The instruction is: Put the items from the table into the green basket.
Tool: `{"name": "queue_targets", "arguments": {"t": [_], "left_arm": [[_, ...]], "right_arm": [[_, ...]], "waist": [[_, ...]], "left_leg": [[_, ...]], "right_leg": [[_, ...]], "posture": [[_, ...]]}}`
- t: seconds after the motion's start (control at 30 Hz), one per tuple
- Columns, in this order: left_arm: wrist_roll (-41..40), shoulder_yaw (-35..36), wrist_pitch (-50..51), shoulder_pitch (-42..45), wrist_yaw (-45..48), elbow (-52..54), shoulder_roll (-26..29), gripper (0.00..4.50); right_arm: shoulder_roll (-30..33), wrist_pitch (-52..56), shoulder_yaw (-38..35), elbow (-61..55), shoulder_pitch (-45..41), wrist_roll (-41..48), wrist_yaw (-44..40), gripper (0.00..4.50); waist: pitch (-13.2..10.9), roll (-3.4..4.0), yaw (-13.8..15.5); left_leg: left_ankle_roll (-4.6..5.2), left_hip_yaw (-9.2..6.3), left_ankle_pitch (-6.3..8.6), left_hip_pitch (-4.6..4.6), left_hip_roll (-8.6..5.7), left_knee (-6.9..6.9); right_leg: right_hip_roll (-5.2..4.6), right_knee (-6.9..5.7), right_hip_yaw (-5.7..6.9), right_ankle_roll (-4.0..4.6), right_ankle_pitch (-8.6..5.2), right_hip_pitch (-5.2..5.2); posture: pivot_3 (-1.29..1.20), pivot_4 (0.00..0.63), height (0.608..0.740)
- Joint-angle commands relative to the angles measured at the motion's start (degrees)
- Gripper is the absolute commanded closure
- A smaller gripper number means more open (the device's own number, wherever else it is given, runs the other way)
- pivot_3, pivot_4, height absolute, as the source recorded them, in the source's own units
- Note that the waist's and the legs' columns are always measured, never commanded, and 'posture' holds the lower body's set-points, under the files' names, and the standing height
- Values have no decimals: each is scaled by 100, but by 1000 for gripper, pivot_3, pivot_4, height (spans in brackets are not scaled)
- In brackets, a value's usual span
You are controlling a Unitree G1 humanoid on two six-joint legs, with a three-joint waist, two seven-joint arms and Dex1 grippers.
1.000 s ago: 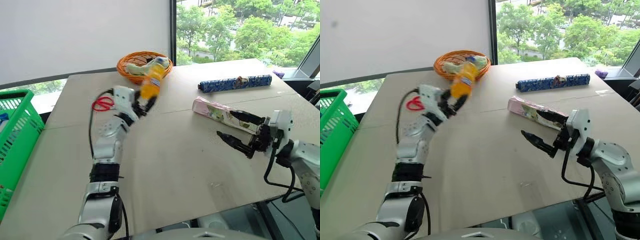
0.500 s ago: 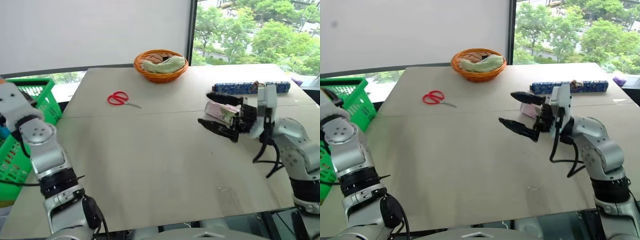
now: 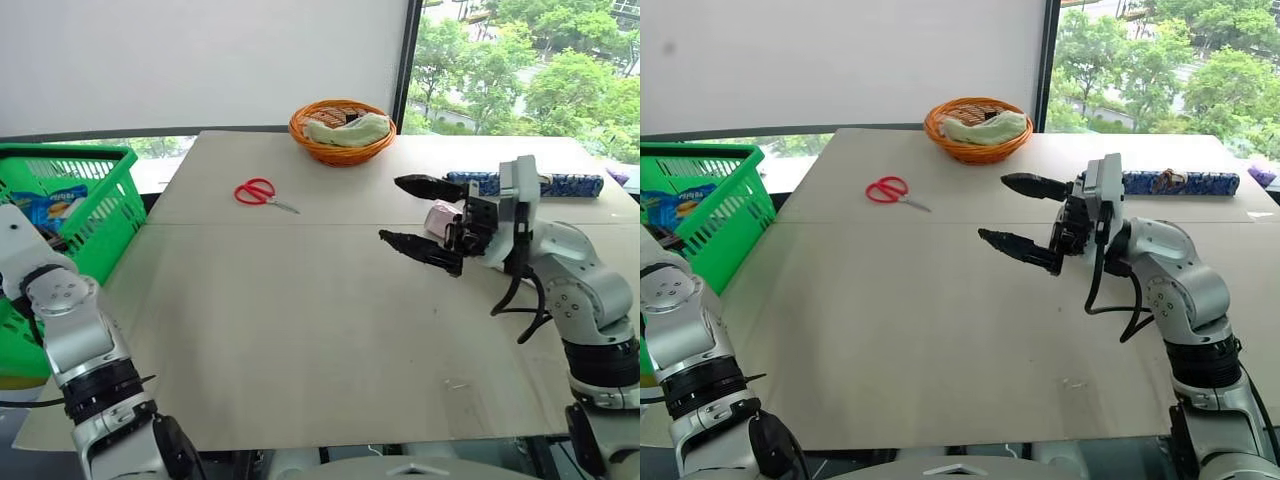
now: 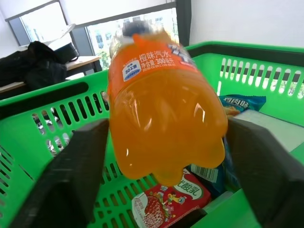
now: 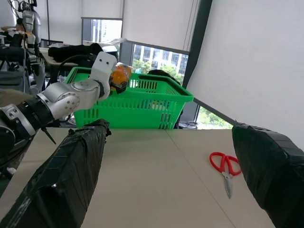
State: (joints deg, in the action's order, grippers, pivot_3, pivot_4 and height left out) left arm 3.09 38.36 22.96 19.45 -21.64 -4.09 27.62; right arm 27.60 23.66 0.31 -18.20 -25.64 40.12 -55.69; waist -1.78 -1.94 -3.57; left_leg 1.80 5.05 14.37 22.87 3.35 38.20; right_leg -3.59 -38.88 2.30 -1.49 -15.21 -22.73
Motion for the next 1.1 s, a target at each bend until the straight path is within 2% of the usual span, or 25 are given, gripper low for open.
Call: {"name": "queue_targets", "arguments": {"t": [0.03, 0.17, 0.3, 0.4, 0.5, 0.6, 0.73, 0.83, 0.97, 1.1], "left_arm": [[40, 205, -62, 38, -191, 314, 163, 149], [49, 105, -38, 39, -145, 343, 212, 149], [-346, -272, -716, 259, 520, 353, 165, 149], [-898, -1022, -1164, 485, 1758, 422, 9, 149], [-1832, -1753, -677, 609, 3150, 540, -334, 149], [-1929, -3022, -660, 786, 4688, 394, -419, 149], [-1684, -4155, -1181, 1755, 6231, -1156, -744, 149], [-973, -4918, -2357, 2794, 7102, -2915, -887, 149], [-192, -5559, -3774, 4210, 7705, -4986, -1372, 149], [390, -5773, -4556, 5279, 7517, -6396, -1989, 149]], "right_arm": [[-45, -146, -40, 16, -14, -32, -59, 0], [-89, -206, -56, 115, -10, -79, -114, 0], [-69, -271, -139, 240, 47, -117, -165, 0], [13, -359, -299, 442, 245, -218, -130, 0], [137, -484, -516, 716, 491, -439, 64, 0], [334, -559, -727, 922, 797, -622, 185, 0], [586, -669, -963, 886, 1228, -832, 280, 0], [707, -608, -1158, 626, 1545, -855, 440, 0], [758, -425, -1417, 184, 2054, -1066, 1057, 0], [670, -452, -1462, -168, 2549, -1771, 1940, 0]], "waist": [[0, 0, -1], [0, 0, 19], [0, -1, 98], [2, -4, 199], [4, 11, 256], [4, 18, 273], [-13, 45, 183], [-15, 62, 45], [-23, 78, -199], [-23, 80, -499]], "left_leg": [[0, 1, 0, 0, 0, 0], [1, 3, 0, 0, -1, -1], [0, 3, 1, 1, -3, -1], [-12, 1, 7, 3, -8, 0], [-17, 11, 11, 3, -16, 2], [10, 20, 0, 4, -21, 4], [17, 39, 0, 8, -35, 9], [17, 44, 0, 8, -23, 9], [16, 45, 0, 10, -20, 5], [29, 38, 9, 25, -20, 6]], "right_leg": [[0, 1, -1, -1, 0, 0], [-1, 1, 0, -1, 0, 0], [-4, 2, 2, -1, 0, 0], [-13, 4, 11, 0, 0, 2], [-18, 6, 9, -1, 0, 4], [-5, 10, 2, -2, 0, 4], [30, 12, -10, -3, -1, 1], [63, 14, -13, -2, -3, 1], [70, 21, -22, -4, -5, 1], [64, 58, -32, -15, -6, -3]], "posture": [[-45, 0, 738], [-45, 0, 738], [-45, 0, 738], [-50, 0, 738], [-54, 0, 738], [-60, 0, 738], [-130, 0, 738], [-196, 0, 738], [-289, 0, 738], [-409, 0, 738]]}}
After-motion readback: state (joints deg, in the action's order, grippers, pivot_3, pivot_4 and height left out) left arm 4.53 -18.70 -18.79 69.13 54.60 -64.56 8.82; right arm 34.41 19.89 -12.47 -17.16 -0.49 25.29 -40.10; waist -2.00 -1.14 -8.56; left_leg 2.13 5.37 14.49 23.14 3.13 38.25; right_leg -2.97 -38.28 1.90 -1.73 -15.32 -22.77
